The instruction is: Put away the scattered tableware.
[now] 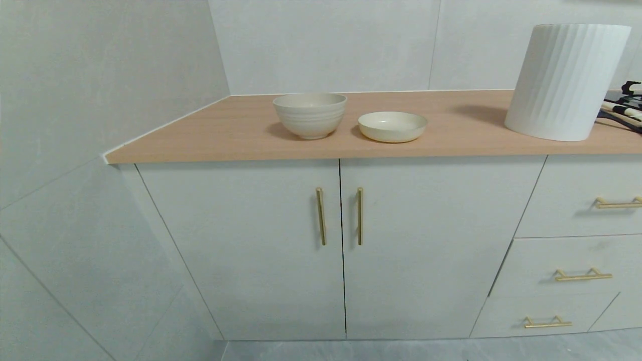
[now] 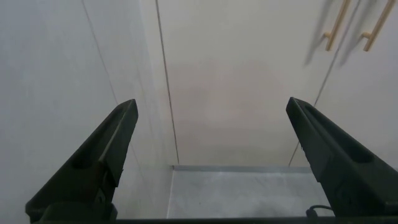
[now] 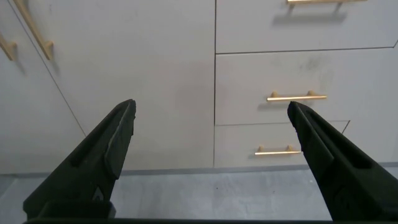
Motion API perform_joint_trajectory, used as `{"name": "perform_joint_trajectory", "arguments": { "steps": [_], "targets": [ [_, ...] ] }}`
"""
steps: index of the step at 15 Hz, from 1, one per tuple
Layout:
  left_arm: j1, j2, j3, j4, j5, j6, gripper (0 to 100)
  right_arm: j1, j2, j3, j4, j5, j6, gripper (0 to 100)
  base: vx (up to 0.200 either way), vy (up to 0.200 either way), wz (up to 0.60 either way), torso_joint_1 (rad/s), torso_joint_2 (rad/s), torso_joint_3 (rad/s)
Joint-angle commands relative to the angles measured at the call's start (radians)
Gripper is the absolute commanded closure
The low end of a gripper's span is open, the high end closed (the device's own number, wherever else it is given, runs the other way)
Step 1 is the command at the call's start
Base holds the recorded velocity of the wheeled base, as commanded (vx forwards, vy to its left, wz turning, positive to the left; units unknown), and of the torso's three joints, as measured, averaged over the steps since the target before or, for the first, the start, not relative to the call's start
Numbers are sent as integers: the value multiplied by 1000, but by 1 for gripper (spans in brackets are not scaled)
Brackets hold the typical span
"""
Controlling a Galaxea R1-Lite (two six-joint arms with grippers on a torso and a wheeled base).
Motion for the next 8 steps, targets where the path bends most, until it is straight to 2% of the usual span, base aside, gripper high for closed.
{"name": "perform_joint_trajectory", "arguments": {
  "steps": [1,8],
  "targets": [
    [0,2,0,-1,1,0,0,0,1,0,-1,0,0,0,0,0,0,-12,56,46],
    [0,0,0,-1,1,0,0,0,1,0,1,5,-2,0,0,0,0,0,0,0]
  ]
}}
